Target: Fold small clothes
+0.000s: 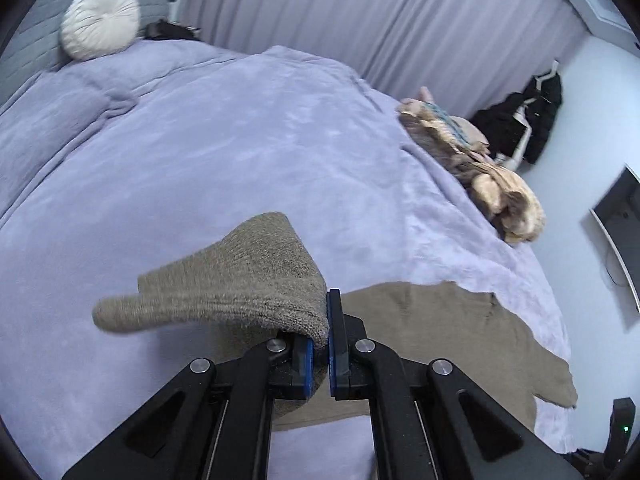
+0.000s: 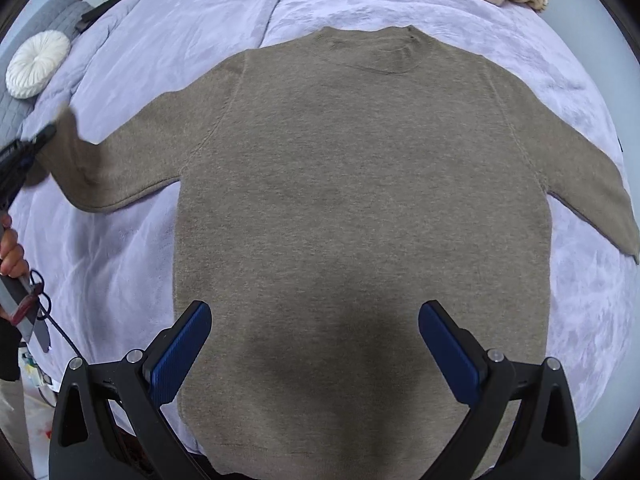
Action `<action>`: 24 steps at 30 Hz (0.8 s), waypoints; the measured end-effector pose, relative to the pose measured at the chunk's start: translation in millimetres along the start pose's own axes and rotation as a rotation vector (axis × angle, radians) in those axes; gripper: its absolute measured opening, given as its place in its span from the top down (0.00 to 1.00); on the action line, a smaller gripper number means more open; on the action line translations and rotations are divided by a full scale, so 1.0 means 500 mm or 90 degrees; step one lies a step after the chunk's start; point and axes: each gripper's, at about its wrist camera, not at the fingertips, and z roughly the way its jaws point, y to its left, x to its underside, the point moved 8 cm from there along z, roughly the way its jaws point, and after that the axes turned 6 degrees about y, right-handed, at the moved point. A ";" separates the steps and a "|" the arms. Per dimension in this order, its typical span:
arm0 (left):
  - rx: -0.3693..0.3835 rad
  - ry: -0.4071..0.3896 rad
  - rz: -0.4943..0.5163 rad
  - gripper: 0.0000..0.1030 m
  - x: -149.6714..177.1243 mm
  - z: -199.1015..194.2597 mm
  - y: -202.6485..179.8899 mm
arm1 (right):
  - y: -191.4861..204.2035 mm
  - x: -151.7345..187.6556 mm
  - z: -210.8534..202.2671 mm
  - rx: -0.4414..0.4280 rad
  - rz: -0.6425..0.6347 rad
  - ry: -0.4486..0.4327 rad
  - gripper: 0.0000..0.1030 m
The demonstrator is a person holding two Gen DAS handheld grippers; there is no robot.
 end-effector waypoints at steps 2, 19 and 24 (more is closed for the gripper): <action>0.049 0.011 0.026 0.94 0.001 0.033 -0.099 | -0.031 -0.001 -0.005 0.000 0.009 -0.005 0.00; 0.041 0.249 0.277 0.92 0.310 0.378 -0.539 | -0.350 0.045 0.075 -0.011 0.197 0.016 0.00; 0.011 0.187 0.293 0.25 0.283 0.317 -0.507 | -0.355 0.005 0.093 -0.022 0.202 0.012 0.00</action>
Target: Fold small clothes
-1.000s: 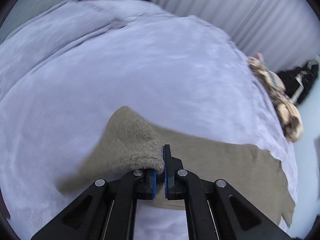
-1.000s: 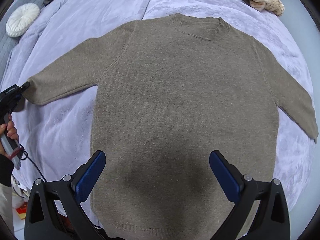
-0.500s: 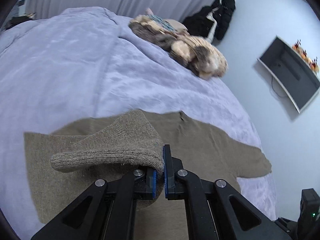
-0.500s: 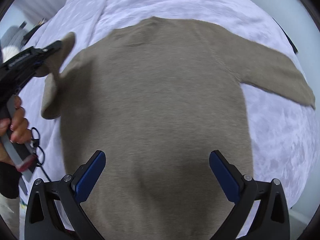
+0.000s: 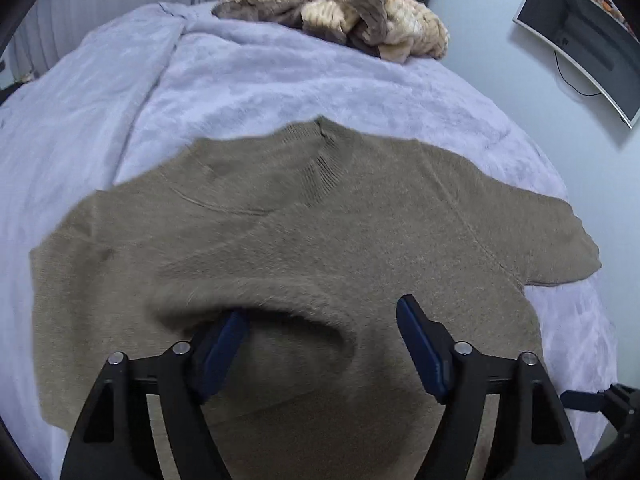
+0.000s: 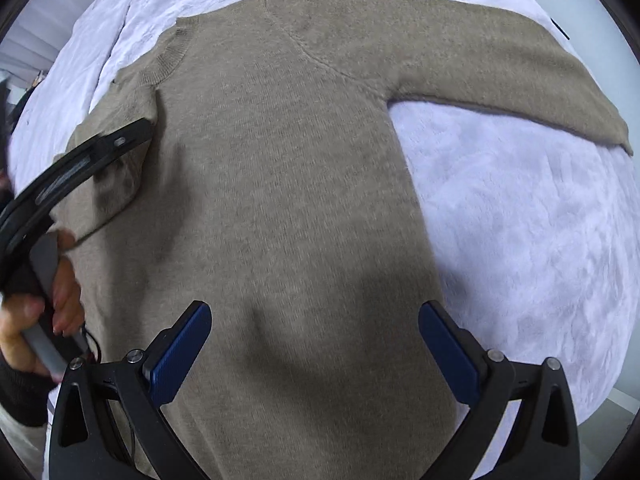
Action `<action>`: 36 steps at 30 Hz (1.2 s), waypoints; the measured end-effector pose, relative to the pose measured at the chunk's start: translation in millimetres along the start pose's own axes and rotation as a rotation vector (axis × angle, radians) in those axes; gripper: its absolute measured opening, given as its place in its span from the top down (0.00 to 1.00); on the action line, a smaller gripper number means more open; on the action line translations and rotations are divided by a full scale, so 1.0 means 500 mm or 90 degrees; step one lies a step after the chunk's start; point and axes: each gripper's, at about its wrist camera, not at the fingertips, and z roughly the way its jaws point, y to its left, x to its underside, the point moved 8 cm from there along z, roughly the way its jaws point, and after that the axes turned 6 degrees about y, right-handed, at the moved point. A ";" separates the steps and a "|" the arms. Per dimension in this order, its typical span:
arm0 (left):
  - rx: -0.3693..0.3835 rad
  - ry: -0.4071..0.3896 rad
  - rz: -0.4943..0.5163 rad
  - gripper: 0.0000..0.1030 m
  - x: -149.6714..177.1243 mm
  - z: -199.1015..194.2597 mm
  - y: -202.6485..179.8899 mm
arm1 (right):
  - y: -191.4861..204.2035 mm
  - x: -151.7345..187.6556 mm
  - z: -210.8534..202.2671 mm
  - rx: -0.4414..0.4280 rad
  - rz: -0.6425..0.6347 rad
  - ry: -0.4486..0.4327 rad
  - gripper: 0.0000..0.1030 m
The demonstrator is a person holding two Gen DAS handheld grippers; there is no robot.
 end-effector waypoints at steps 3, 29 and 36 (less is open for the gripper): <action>-0.037 -0.021 -0.005 0.25 0.015 -0.065 0.062 | 0.050 -0.041 0.000 -0.010 -0.037 -0.022 0.00; -0.270 0.054 -0.175 0.19 0.188 -0.091 0.407 | 0.258 -0.320 0.094 -0.177 -0.027 -0.119 0.82; -0.176 0.038 -0.235 0.19 0.116 -0.107 0.447 | 0.258 -0.315 0.101 -0.295 0.022 -0.097 0.55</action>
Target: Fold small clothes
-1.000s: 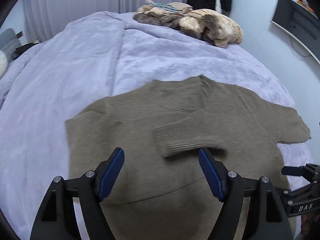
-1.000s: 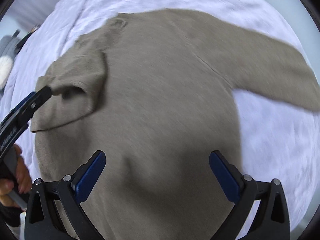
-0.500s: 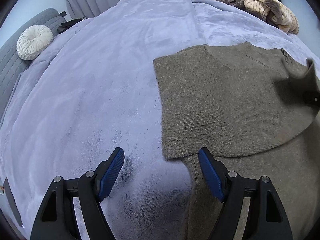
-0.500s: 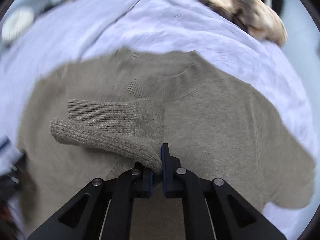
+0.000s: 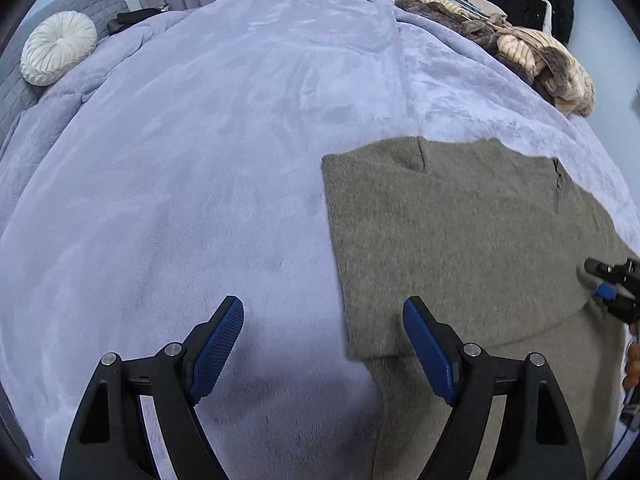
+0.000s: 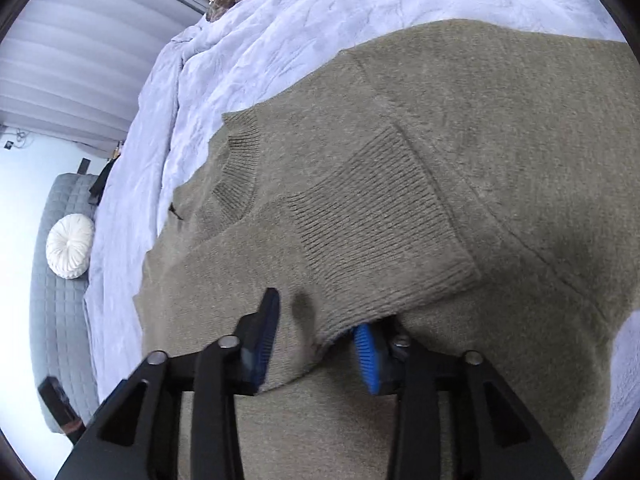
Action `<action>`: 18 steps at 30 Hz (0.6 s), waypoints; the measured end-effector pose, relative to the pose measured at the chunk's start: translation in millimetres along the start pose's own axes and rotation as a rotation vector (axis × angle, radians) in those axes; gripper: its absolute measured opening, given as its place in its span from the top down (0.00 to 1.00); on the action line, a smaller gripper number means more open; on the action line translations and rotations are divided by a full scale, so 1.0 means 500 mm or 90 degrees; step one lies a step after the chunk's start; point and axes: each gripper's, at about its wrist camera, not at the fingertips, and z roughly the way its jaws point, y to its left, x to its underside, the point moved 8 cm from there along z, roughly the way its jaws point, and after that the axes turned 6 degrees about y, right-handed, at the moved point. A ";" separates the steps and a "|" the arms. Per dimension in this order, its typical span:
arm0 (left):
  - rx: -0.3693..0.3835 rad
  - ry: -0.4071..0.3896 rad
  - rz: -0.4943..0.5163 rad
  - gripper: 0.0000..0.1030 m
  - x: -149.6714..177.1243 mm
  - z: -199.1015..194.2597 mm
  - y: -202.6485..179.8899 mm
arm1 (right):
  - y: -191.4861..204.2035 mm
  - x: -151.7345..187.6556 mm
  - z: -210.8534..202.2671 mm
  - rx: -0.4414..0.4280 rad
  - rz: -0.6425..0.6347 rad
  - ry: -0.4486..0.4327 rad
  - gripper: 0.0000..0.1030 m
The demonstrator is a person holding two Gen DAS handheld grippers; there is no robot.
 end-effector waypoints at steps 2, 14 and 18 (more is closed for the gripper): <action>0.039 0.022 -0.026 0.19 -0.021 0.019 0.003 | 0.012 -0.001 0.002 0.002 0.003 0.002 0.50; 0.175 0.159 -0.040 0.34 -0.003 0.109 -0.054 | 0.212 0.187 0.149 -0.176 0.055 0.135 0.37; 0.192 0.133 -0.045 0.87 -0.020 0.086 -0.041 | 0.253 0.174 0.186 -0.202 0.118 0.120 0.94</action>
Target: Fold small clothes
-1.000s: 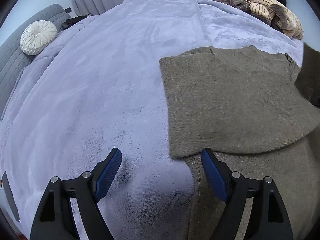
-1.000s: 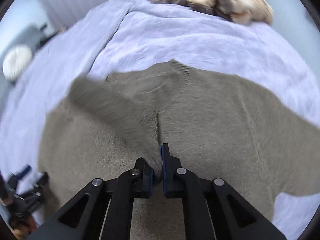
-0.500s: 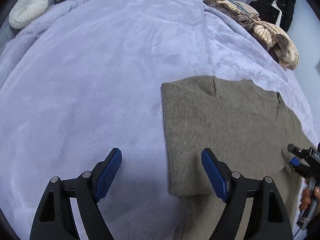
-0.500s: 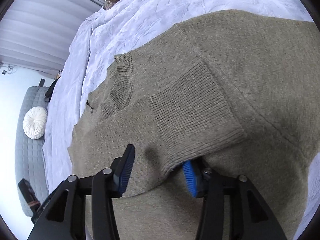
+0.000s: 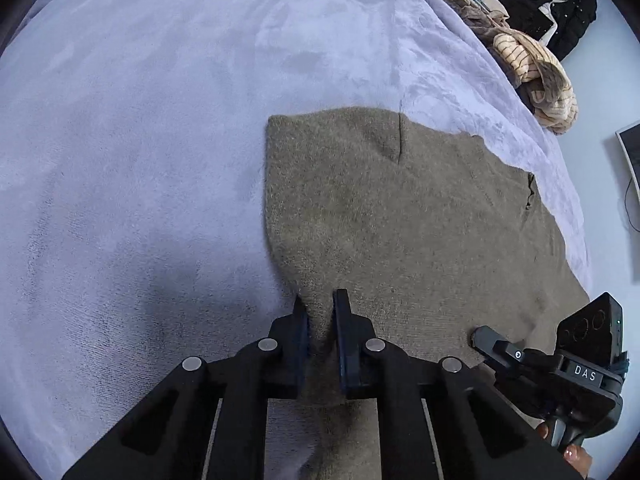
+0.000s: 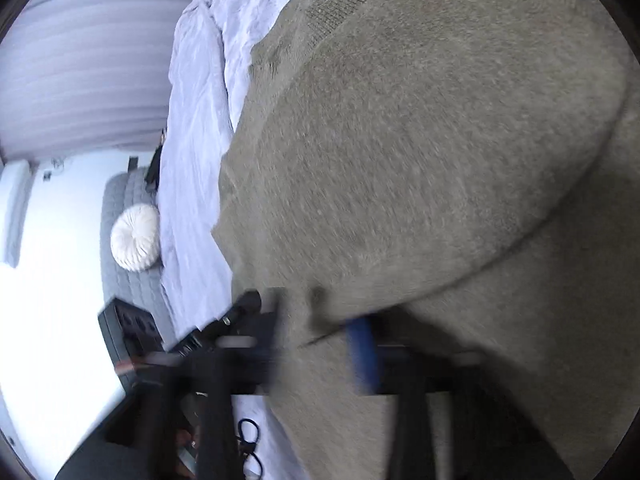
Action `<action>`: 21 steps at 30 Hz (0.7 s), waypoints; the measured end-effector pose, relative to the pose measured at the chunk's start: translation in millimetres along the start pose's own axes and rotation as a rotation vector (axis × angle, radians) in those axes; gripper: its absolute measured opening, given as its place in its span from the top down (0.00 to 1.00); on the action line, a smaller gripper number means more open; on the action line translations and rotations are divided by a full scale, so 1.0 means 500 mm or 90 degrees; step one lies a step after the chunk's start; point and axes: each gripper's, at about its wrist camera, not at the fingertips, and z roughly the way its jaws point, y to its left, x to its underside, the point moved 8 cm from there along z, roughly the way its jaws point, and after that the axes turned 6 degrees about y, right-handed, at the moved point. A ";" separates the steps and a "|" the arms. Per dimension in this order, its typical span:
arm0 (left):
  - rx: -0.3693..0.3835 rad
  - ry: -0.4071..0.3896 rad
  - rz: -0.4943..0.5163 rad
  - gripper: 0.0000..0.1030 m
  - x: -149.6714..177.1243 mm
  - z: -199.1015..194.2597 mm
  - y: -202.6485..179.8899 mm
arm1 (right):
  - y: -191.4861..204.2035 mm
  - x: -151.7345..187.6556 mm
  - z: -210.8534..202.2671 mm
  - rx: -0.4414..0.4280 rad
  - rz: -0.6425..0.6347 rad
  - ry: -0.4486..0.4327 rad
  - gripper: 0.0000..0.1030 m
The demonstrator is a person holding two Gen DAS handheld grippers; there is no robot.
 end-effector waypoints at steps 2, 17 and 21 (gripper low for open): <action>-0.026 -0.011 0.016 0.87 -0.002 -0.002 0.010 | 0.020 0.005 0.007 0.006 -0.025 0.002 0.94; -0.109 -0.095 0.094 0.87 -0.014 -0.081 -0.031 | -0.045 -0.065 -0.213 0.191 -0.076 -0.129 0.72; -0.125 -0.086 0.096 0.87 -0.031 -0.044 -0.069 | -0.038 -0.119 -0.269 0.229 -0.090 -0.179 0.72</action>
